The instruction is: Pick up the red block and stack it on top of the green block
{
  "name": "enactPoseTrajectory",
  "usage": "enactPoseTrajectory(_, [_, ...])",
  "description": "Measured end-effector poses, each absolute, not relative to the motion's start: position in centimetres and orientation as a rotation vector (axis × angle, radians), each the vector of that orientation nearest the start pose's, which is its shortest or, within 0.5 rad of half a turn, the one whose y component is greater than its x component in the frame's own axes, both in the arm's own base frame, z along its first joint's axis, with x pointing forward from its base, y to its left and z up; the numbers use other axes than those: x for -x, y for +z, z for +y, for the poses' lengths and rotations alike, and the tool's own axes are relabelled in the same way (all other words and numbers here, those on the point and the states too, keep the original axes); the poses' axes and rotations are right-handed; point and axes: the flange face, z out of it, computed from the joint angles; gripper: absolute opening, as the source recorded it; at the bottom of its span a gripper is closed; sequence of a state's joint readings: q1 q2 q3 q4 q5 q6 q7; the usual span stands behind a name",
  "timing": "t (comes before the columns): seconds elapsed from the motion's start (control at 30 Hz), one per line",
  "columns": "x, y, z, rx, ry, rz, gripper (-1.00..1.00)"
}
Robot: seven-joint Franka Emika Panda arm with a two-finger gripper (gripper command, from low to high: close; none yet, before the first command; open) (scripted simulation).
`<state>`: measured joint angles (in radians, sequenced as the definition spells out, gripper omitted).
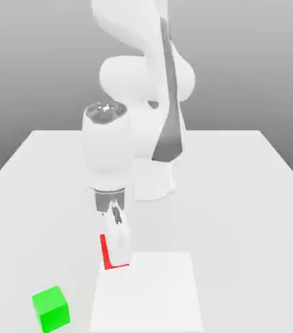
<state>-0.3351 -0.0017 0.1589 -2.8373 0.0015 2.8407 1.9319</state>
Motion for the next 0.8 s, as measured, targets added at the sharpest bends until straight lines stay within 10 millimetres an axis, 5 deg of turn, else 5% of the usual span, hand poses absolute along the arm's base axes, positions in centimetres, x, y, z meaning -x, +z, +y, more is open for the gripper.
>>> enactPoseTrajectory(0.2, [-39.3, 22.2, -9.1, 1.733, 0.017, 2.594, -1.0])
enactPoseTrajectory(0.5, [-45.3, 24.3, -16.0, 2.119, 0.005, 2.304, -1.0])
enactPoseTrajectory(0.67, [-46.3, 19.7, -17.4, 2.189, -0.001, 2.252, -1.0])
enactPoseTrajectory(0.7, [-46.3, 18.7, -17.4, 2.19, -0.001, 2.251, 1.0])
enactPoseTrajectory(0.8, [-46.3, 18.7, -17.4, 2.19, -0.001, 2.251, 1.0])
